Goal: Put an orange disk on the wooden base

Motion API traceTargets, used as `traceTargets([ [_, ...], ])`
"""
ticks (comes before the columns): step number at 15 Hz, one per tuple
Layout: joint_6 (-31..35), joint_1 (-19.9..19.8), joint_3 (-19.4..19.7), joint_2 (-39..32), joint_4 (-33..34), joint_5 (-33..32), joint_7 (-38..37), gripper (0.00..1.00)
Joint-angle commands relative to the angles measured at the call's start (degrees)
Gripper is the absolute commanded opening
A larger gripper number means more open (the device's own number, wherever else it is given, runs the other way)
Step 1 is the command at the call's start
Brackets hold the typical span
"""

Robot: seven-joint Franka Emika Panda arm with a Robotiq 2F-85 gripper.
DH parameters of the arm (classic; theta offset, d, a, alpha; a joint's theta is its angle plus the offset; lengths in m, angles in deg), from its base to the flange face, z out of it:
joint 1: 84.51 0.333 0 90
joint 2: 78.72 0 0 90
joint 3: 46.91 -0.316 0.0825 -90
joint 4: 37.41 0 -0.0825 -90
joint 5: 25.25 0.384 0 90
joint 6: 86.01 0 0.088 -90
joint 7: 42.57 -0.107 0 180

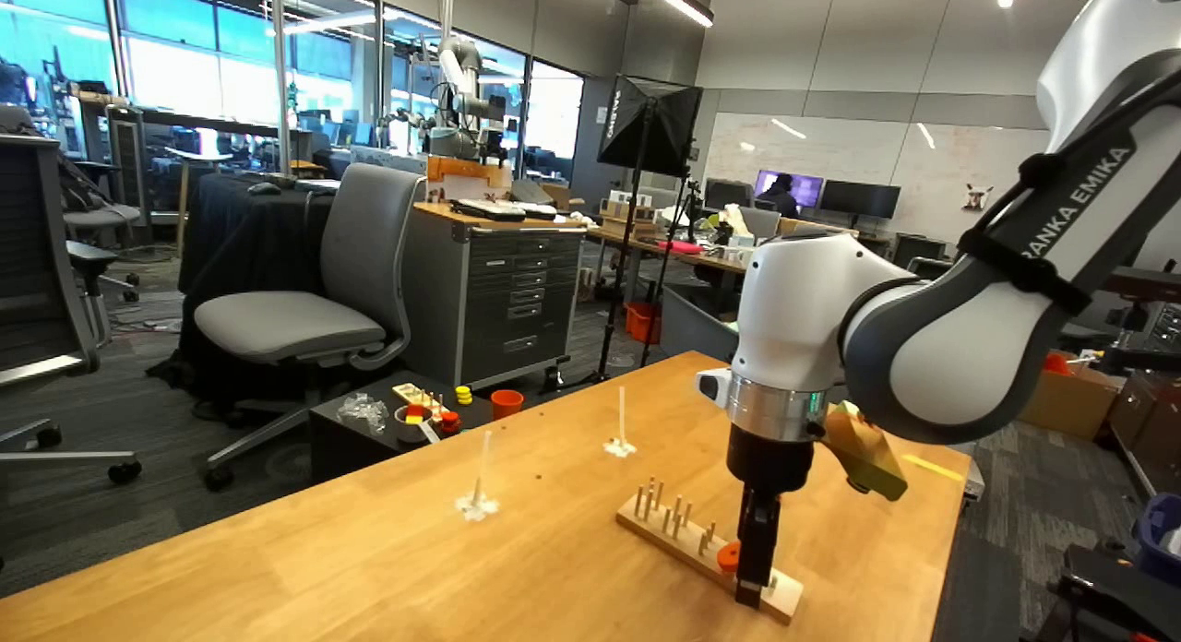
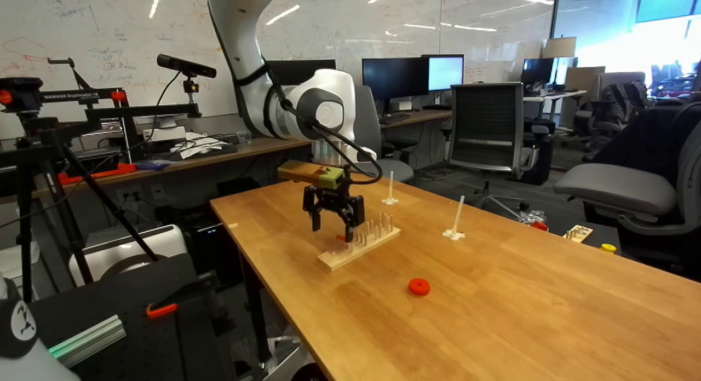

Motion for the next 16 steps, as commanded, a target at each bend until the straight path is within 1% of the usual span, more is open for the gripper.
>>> traceTargets([
  [1,2.5,0.1,0.0,3.2,-3.1,-1.0,-0.3,1.00],
  [10,4.5,3.3,0.4,3.9,-4.4,-4.1,-2.8,1.00],
  [16,3.4,4.7,0.1,4.0,-3.3,-4.1,-3.5,1.00],
])
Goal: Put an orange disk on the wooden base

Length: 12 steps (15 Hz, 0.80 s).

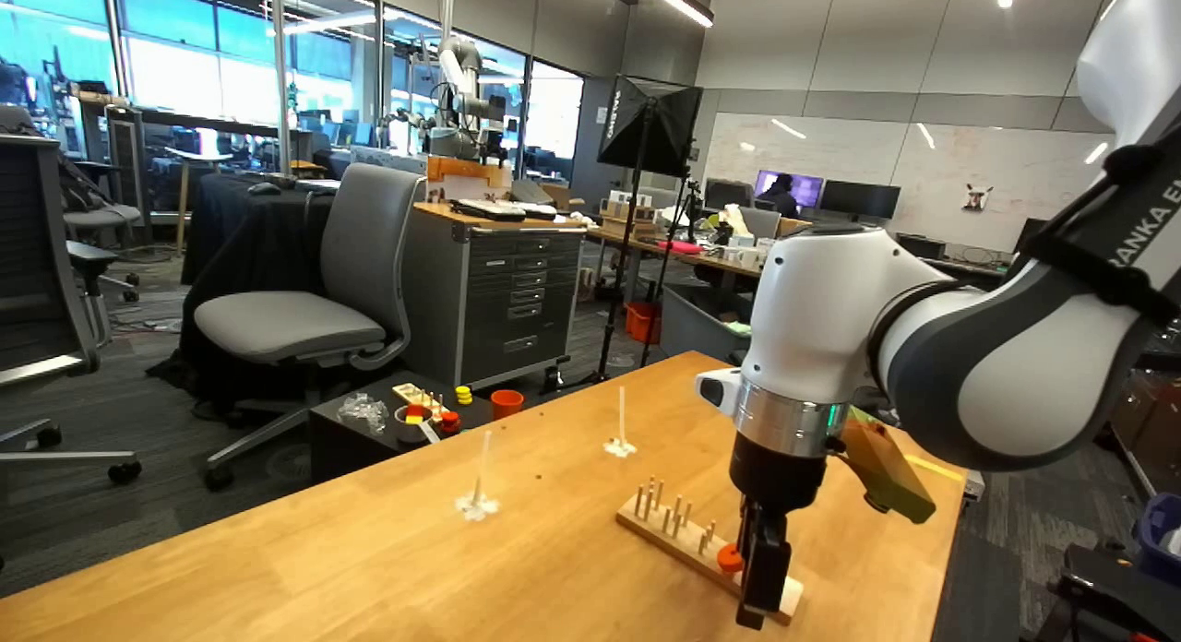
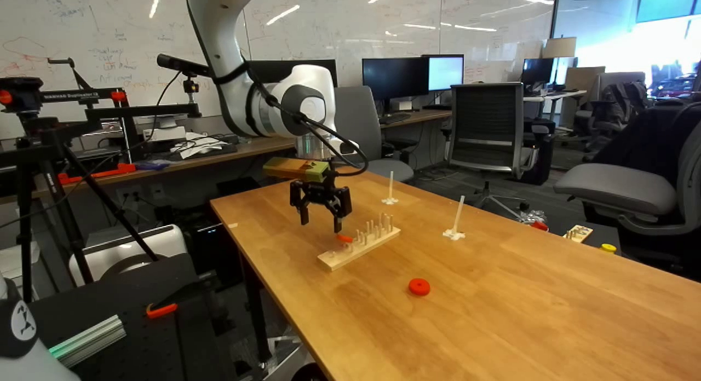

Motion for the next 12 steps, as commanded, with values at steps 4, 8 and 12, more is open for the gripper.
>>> traceTargets([
  [4,-1.0,0.8,0.0,1.6,0.6,-0.7,-1.9,1.00],
  [8,-1.6,0.8,0.1,1.1,1.8,-0.6,-2.1,1.00],
  [12,-2.8,0.6,0.3,0.3,3.1,-0.5,-2.4,1.00],
])
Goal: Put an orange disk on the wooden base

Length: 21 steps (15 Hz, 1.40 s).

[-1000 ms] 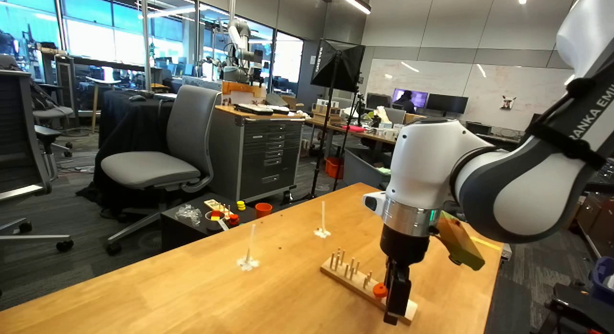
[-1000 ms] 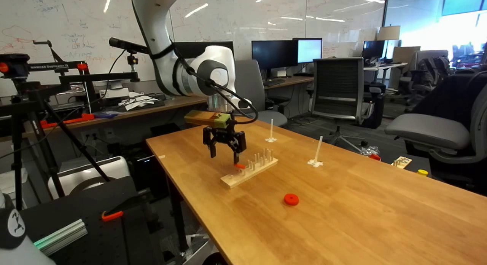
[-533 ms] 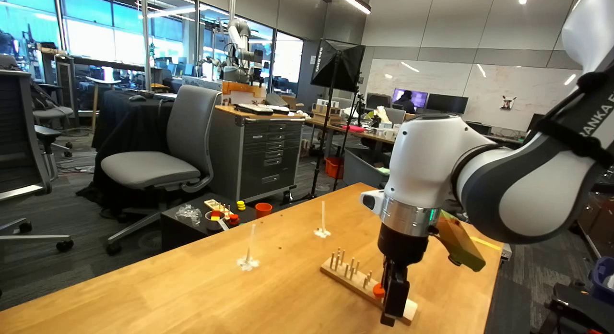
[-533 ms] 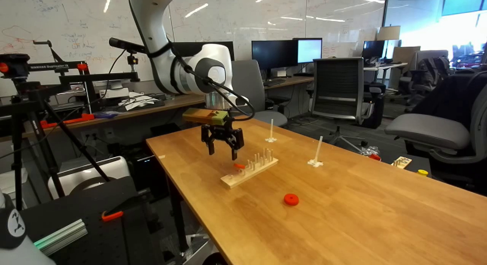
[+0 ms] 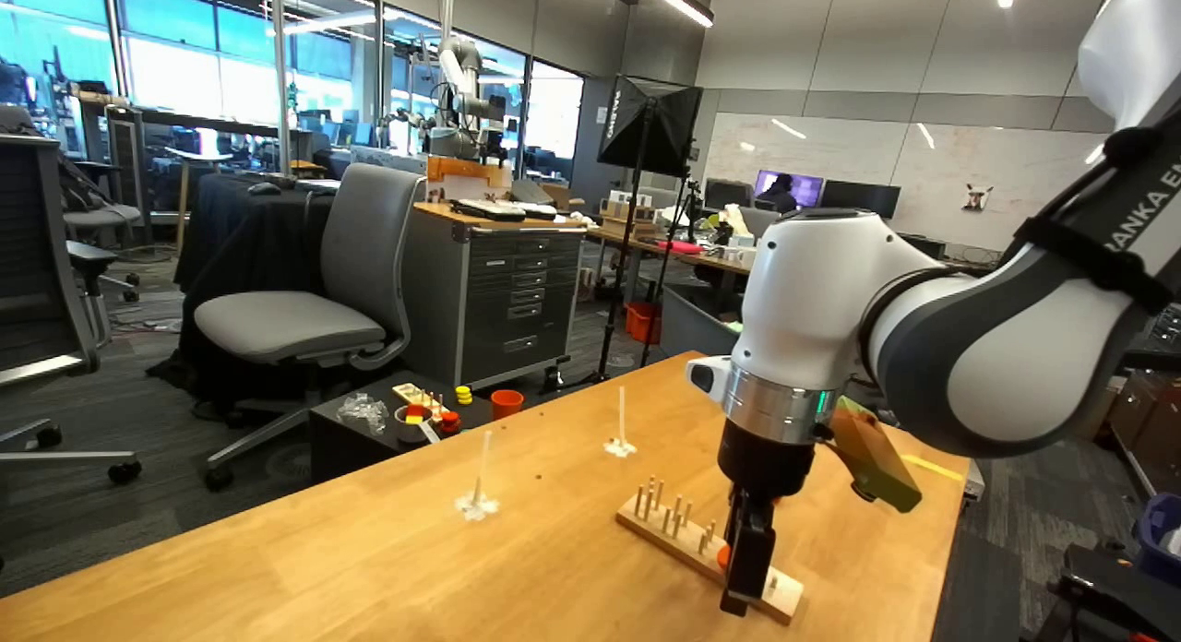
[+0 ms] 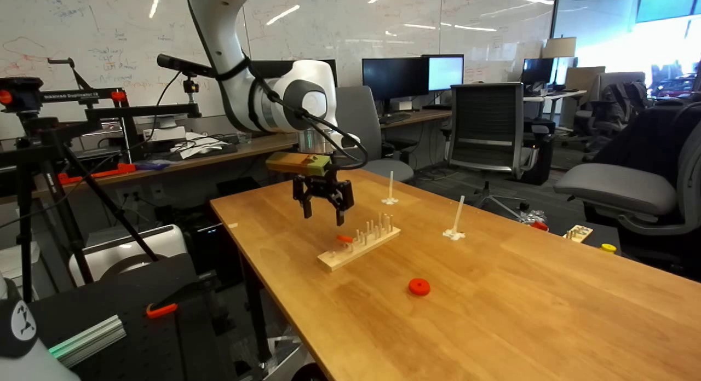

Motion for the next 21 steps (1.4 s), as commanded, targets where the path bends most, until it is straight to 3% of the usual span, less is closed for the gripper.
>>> traceTargets([
  [1,-2.9,0.2,0.4,-0.1,1.9,-0.5,-1.4,1.00],
  [21,-8.9,-0.1,1.6,-4.3,5.5,-0.9,-2.3,1.00],
])
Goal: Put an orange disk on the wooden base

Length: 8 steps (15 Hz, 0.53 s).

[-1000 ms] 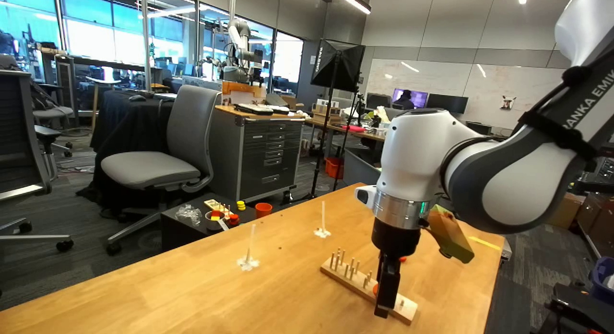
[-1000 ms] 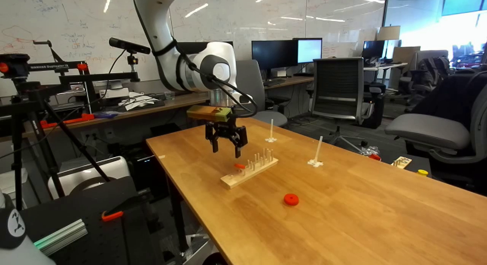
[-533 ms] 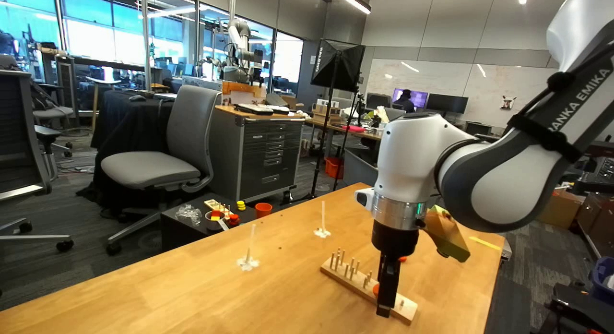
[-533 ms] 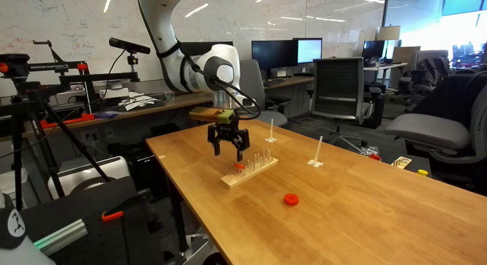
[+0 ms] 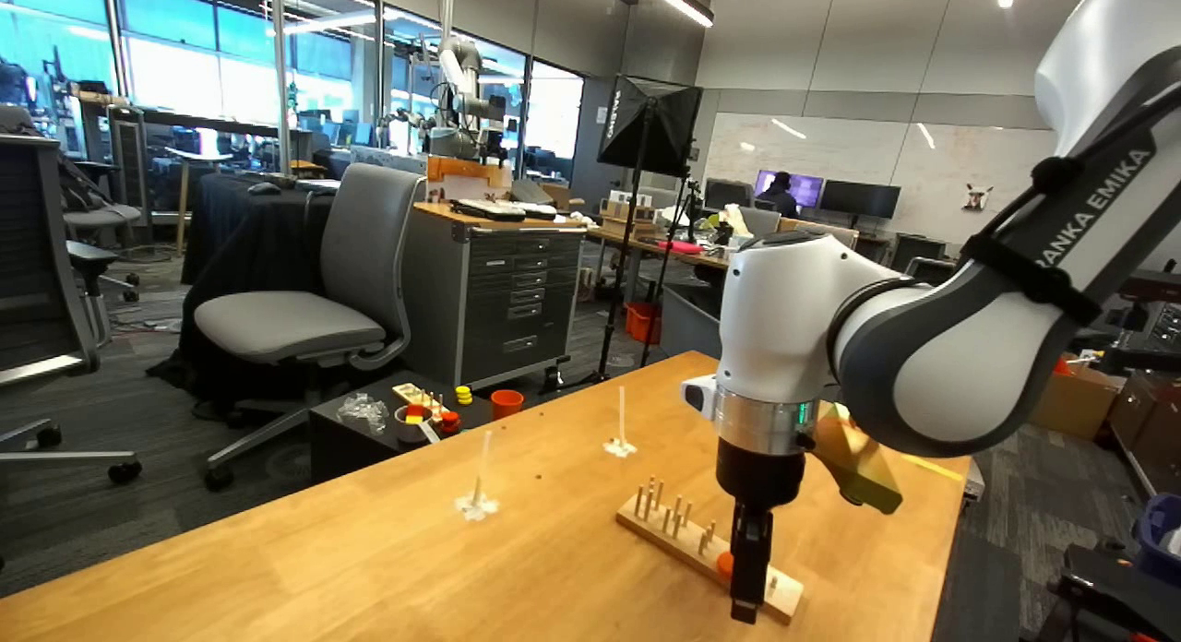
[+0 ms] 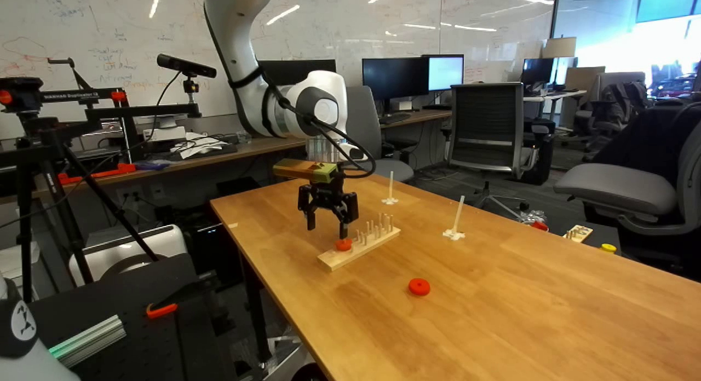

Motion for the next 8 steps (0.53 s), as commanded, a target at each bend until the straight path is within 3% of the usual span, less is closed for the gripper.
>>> traceTargets([
  [1,-2.6,0.3,0.3,-0.9,2.0,-0.9,-1.1,1.00],
  [8,-0.4,-1.5,-0.7,2.5,-1.3,0.1,1.0,1.00],
])
